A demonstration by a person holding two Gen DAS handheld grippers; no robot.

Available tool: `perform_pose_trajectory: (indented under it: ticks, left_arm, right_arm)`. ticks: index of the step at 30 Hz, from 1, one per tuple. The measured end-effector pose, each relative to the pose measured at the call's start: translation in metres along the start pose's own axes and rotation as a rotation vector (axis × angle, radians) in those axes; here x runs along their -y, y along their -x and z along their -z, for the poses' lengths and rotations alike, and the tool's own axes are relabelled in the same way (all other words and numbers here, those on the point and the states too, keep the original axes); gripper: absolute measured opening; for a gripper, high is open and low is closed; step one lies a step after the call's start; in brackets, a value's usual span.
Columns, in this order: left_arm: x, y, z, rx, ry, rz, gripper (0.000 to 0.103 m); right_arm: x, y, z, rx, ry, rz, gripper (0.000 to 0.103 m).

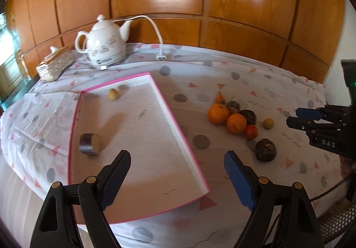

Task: Organize fruits
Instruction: 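Reach the left gripper to the dark round fruit and grasp it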

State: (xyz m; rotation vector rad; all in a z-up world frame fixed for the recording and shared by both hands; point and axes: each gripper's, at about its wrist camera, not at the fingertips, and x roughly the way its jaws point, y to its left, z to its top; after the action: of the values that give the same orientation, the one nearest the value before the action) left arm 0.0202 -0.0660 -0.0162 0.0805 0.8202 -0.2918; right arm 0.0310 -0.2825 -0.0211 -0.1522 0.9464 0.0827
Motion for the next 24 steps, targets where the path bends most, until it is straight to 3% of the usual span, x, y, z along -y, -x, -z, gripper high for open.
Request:
perform_pose_trajectory:
  ticks: [16, 24]
  left_arm:
    - [0.051, -0.024, -0.005, -0.063, -0.123, 0.104, 0.085]
    - [0.079, -0.041, -0.009, -0.115, -0.170, 0.183, 0.074]
  right_arm:
    - [0.071, -0.009, 0.021, -0.087, -0.096, 0.102, 0.038]
    - [0.118, -0.013, 0.034, -0.115, -0.239, 0.157, 0.038]
